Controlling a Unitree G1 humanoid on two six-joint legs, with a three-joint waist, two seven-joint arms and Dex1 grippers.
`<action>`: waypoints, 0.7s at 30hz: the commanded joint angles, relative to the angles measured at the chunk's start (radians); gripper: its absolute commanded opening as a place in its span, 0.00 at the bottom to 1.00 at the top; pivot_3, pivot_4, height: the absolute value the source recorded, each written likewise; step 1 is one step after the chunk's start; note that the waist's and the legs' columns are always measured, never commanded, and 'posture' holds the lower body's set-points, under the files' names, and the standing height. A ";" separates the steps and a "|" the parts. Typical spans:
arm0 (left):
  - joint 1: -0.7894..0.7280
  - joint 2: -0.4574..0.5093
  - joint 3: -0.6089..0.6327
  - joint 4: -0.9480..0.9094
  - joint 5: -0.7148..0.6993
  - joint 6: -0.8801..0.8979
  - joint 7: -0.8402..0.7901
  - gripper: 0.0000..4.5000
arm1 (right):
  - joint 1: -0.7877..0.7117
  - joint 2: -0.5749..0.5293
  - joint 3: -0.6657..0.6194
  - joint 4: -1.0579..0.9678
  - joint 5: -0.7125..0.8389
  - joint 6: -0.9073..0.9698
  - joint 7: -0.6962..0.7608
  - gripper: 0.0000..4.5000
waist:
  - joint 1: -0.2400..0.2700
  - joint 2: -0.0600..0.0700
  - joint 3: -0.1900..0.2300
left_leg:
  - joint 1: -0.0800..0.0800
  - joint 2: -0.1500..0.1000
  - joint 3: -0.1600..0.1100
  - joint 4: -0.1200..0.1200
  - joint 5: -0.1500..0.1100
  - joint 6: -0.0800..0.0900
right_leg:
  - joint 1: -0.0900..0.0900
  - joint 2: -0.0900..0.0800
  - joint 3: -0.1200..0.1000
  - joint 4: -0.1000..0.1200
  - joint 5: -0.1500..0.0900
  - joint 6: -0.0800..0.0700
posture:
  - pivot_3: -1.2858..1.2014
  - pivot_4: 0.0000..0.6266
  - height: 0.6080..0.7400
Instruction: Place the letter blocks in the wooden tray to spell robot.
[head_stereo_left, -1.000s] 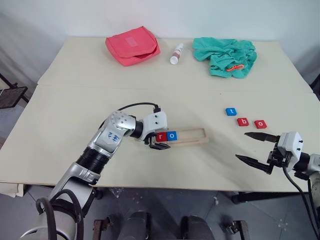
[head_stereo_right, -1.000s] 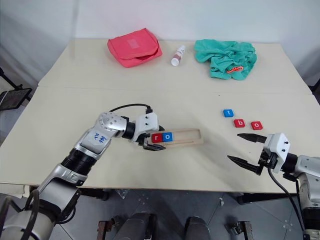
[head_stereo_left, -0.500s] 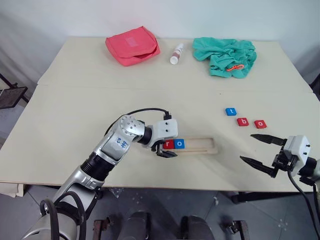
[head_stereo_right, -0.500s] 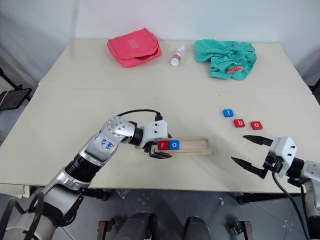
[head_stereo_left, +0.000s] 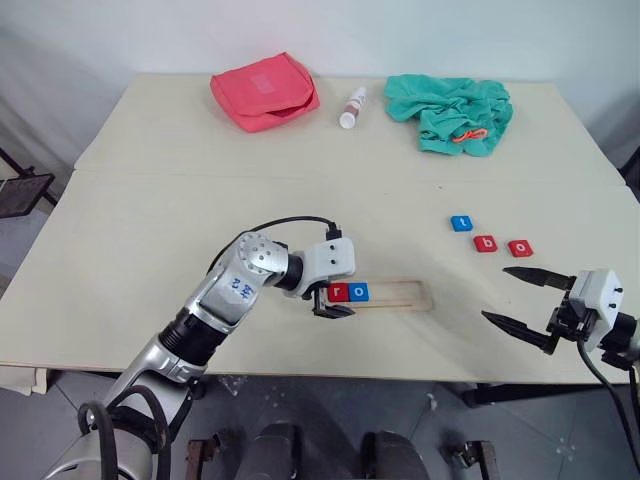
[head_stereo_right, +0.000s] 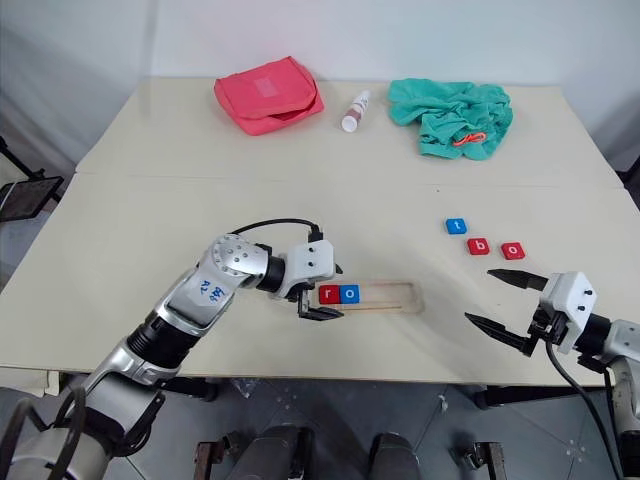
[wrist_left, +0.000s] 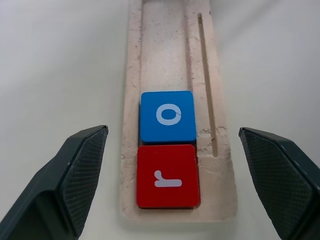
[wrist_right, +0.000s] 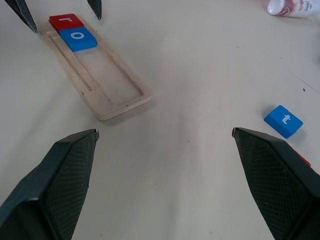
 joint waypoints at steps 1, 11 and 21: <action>0.029 0.041 0.155 -0.043 -0.114 -0.096 -0.038 0.99 | 0.023 -0.031 -0.062 -0.036 0.025 0.023 -0.024 1.00 | 0.000 0.000 0.000 | 0.000 0.000 0.000 0.000 0.000 0.000 | 0.000 0.000 0.000 0.000 0.000 0.000 | 0.52 0.24 1.00; 0.177 0.054 0.451 0.070 -0.356 -0.472 -0.123 0.99 | 0.037 0.033 -0.123 -0.117 -0.016 0.252 -0.385 1.00 | 0.001 0.000 0.000 | 0.001 0.000 -0.001 0.001 0.000 0.000 | 0.001 -0.001 0.000 0.000 0.000 0.000 | 0.52 0.24 1.00; 0.237 0.044 0.485 0.335 -0.408 -0.765 -0.290 0.99 | 0.062 0.073 -0.149 -0.229 0.073 0.455 -0.505 1.00 | 0.000 0.001 0.000 | 0.001 0.000 0.000 0.000 0.000 0.000 | 0.001 0.000 -0.001 0.001 0.000 0.000 | 0.52 0.24 1.00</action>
